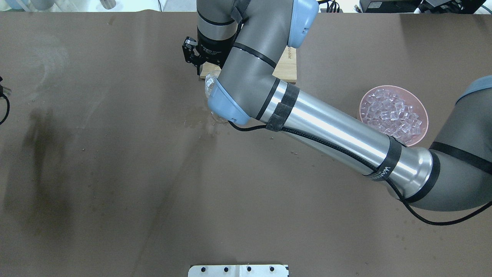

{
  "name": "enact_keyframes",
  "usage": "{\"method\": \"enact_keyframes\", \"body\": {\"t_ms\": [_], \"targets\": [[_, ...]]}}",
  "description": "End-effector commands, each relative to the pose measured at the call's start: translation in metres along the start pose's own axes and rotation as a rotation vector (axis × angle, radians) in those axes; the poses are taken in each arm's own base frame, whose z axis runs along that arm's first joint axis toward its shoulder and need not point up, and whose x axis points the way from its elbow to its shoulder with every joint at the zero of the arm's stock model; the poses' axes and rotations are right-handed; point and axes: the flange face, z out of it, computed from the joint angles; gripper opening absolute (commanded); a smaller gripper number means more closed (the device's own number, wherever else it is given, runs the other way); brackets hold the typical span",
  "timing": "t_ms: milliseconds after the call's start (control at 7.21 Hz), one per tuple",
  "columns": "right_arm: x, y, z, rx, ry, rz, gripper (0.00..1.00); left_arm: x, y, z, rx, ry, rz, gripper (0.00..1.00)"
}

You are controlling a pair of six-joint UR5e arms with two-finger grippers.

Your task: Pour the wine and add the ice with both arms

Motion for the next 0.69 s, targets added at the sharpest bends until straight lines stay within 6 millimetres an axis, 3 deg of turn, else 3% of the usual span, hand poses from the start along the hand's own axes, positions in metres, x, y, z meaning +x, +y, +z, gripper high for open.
{"method": "enact_keyframes", "body": {"t_ms": [0, 277, 554], "targets": [[0.032, -0.022, -0.028, 0.007, -0.038, -0.016, 1.0, 0.012, 0.028, -0.004, -0.017, -0.004, 0.032, 0.0], [0.121, -0.051, -0.041, 0.047, -0.047, -0.021, 1.0, 0.024, 0.047, -0.007, -0.01, -0.004, 0.055, 0.0], [0.213, -0.103, -0.048, 0.097, 0.008, -0.116, 1.0, 0.021, 0.054, -0.011, -0.021, -0.004, 0.063, 0.0]]}}
